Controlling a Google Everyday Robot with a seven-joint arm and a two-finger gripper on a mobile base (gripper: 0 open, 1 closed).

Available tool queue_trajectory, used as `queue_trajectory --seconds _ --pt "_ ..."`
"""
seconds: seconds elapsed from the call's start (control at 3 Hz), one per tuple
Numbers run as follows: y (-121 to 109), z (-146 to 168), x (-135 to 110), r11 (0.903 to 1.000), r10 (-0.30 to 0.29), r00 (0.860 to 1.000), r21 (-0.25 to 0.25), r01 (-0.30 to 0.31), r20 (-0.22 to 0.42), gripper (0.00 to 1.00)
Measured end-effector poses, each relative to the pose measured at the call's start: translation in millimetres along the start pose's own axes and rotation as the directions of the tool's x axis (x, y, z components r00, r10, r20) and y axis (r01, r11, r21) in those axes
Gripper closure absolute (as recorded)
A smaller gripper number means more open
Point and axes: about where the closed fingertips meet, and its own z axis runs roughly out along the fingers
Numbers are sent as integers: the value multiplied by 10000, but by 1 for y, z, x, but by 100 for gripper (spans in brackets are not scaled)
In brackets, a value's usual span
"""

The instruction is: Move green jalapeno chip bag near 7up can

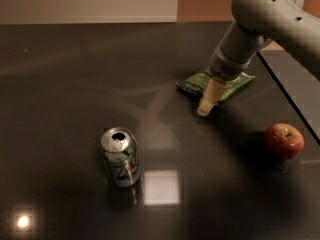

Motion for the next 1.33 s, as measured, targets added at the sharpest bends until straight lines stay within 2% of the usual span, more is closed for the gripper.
queue_trajectory --seconds 0.33,1.0,1.33 --pt "-7 6 -2 9999 -43 9998 -109 40 -210 16" --pt "-14 0 -3 9997 74 9995 -228 -80 -297 64" --pt "-5 -13 -9 9994 -61 10000 -350 60 -20 87"
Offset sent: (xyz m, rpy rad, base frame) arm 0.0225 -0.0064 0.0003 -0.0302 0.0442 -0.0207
